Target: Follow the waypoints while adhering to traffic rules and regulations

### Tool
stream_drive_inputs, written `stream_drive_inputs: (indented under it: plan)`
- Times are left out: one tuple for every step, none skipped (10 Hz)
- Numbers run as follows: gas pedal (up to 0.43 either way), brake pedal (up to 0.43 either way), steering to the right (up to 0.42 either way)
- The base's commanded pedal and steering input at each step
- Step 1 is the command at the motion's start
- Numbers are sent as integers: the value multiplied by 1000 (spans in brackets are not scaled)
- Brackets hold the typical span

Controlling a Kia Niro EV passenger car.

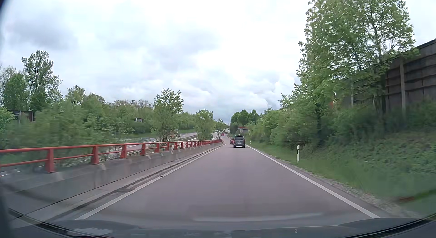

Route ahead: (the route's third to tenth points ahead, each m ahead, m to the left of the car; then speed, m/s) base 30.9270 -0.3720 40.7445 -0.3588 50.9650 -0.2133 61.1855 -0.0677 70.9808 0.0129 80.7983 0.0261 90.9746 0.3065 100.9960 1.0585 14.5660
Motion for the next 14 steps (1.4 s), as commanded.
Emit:
stream_drive_inputs:
  plan:
    - [287,12,5]
    - [287,12,8]
    - [280,12,8]
    - [280,12,7]
    - [268,12,7]
    - [260,12,7]
    - [260,12,7]
    - [248,12,6]
    - [248,12,6]
    - [248,12,6]
    - [240,12,6]
    - [240,12,6]
    - [228,12,6]
    - [220,12,5]
